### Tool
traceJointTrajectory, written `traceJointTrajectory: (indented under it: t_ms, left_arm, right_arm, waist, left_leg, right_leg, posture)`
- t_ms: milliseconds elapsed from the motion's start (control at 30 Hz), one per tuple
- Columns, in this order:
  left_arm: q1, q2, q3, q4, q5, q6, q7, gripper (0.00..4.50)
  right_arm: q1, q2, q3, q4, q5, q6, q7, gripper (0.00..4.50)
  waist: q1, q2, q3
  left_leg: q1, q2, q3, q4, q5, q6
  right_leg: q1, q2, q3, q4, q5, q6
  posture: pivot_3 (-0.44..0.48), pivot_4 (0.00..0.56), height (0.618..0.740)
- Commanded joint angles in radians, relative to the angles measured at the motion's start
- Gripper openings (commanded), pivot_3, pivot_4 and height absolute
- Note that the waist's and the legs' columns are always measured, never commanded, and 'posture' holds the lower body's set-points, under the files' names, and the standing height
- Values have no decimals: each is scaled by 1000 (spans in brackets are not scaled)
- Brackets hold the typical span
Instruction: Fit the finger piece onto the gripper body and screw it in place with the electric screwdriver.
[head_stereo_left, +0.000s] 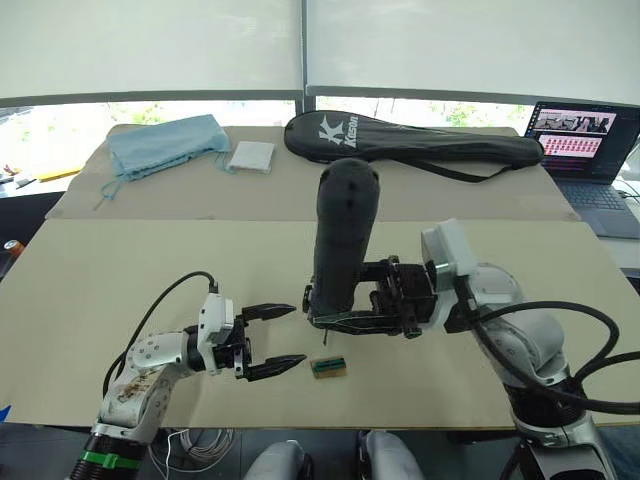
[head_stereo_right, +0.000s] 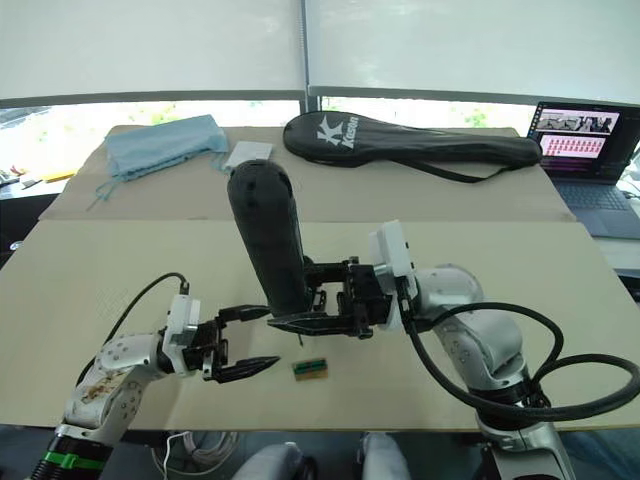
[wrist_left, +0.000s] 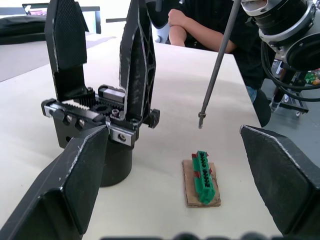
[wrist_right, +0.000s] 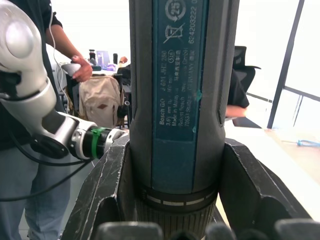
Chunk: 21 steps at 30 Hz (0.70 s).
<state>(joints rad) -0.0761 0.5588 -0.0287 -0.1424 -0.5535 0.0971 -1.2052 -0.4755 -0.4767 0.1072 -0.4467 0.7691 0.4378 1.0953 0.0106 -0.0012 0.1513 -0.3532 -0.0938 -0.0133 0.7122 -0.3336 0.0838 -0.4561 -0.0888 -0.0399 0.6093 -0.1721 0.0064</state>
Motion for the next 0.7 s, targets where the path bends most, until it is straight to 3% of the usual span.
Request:
traceJointTrajectory:
  t_ms: [33,200,367,700]
  left_arm:
    - [-17,10,34,-34,-38,37,9,4405]
    - [-32,16,55,19,-3,6,2,4405]
    - [-56,-5,43,180,137,-159,31,4405]
    - [-146,-124,-60,348,272,-214,100,4405]
  right_arm:
    - [-50,-4,-57,-64,72,23,-34,1916]
    - [-92,-8,-78,-70,107,44,-61,1916]
    - [-106,-11,-89,-80,128,52,-78,1916]
    - [-102,-44,-96,-86,142,63,-79,1916]
  waist:
    - [0,0,0]
    - [0,0,0]
    - [0,0,0]
    - [2,-1,0]
  left_leg:
    - [0,0,0,0,0,0]
    - [0,0,0,0,0,0]
    - [0,0,0,0,0,0]
    - [0,-1,0,1,0,0]
  right_leg:
    - [0,0,0,0,0,0]
    - [0,0,0,0,0,0]
    - [0,0,0,0,0,0]
    - [0,-1,-1,0,0,0]
  posture:
    - [0,150,740]
    - [0,150,740]
    - [0,150,740]
    - [0,150,740]
